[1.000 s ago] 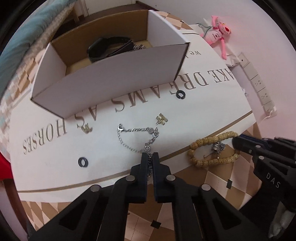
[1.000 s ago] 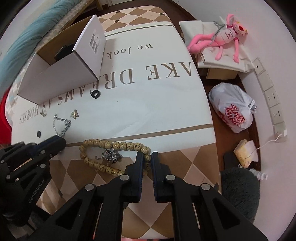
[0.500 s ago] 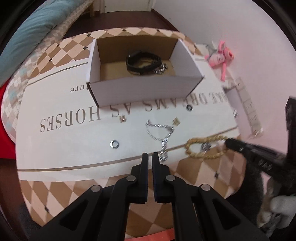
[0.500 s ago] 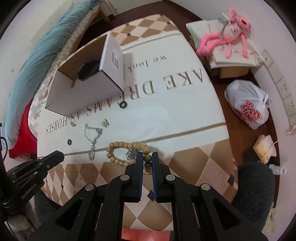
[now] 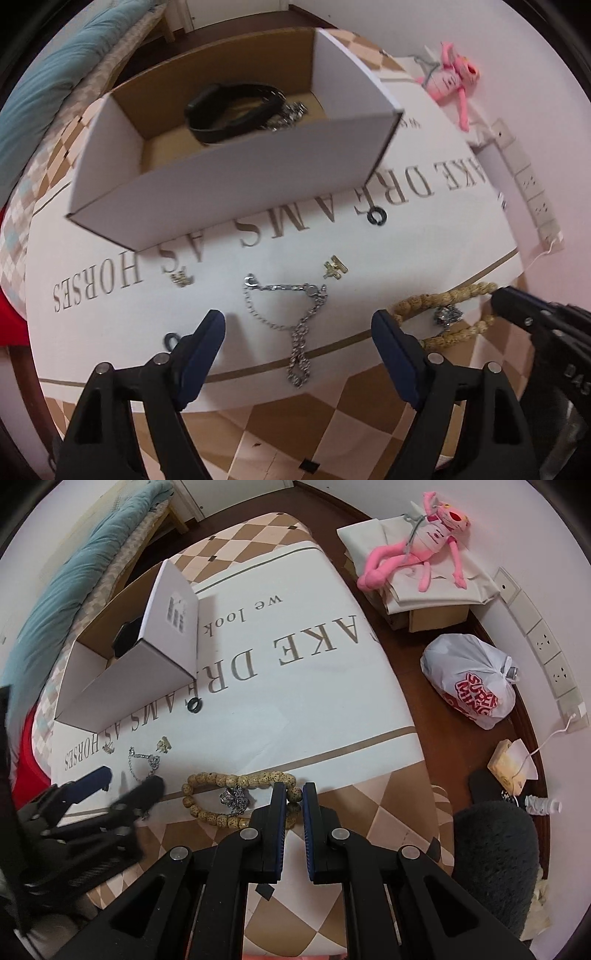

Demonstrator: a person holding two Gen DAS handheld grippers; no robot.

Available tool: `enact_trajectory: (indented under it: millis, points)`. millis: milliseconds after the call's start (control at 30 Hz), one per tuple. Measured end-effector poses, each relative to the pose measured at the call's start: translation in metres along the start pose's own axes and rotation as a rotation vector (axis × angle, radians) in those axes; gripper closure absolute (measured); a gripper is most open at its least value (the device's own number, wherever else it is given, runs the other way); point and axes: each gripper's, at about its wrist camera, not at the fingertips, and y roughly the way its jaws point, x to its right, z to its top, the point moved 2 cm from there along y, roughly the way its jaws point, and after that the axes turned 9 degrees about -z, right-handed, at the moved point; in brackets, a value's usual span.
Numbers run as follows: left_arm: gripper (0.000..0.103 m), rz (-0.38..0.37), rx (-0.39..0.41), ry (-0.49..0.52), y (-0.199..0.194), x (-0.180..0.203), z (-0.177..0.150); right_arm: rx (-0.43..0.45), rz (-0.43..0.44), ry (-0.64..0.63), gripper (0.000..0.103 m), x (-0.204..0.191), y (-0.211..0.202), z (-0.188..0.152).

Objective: Organize jewelry
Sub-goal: 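Grasp the silver chain necklace with the left gripper while the right gripper holds the beads, then lift and carry the beads and necklace in both grippers over the white box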

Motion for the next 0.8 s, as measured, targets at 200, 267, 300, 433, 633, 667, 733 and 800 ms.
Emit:
enact_trajectory:
  millis: [200, 267, 300, 433, 633, 667, 733, 800]
  points:
    - [0.095, -0.007, 0.020, 0.089, -0.002, 0.009, 0.004, -0.014, 0.003, 0.000, 0.094, -0.001, 0.005, -0.004]
    - [0.100, -0.023, 0.004, 0.098, -0.002, 0.008, 0.008, -0.022, 0.004, -0.006, 0.094, -0.004, 0.008, -0.006]
    - [0.100, -0.027, 0.006, 0.095, -0.002, 0.006, 0.009, -0.030, 0.009, -0.009, 0.094, -0.006, 0.009, -0.008]
    - [0.102, -0.063, 0.011, 0.044, -0.010, -0.008, 0.003, -0.029, 0.033, -0.025, 0.094, -0.014, 0.007, -0.012]
    - [0.103, -0.118, 0.073, -0.040, -0.055, -0.031, -0.026, 0.016, 0.110, -0.023, 0.094, -0.023, -0.021, -0.010]
    - [0.103, -0.123, 0.085, -0.052, -0.063, -0.035, -0.029, 0.023, 0.119, -0.026, 0.094, -0.024, -0.025, -0.009]
    - [0.103, -0.144, 0.107, -0.075, -0.079, -0.042, -0.035, 0.044, 0.147, -0.037, 0.094, -0.030, -0.039, -0.006]
    - [0.103, -0.155, 0.134, -0.088, -0.096, -0.047, -0.037, 0.058, 0.165, -0.048, 0.094, -0.035, -0.049, -0.002]
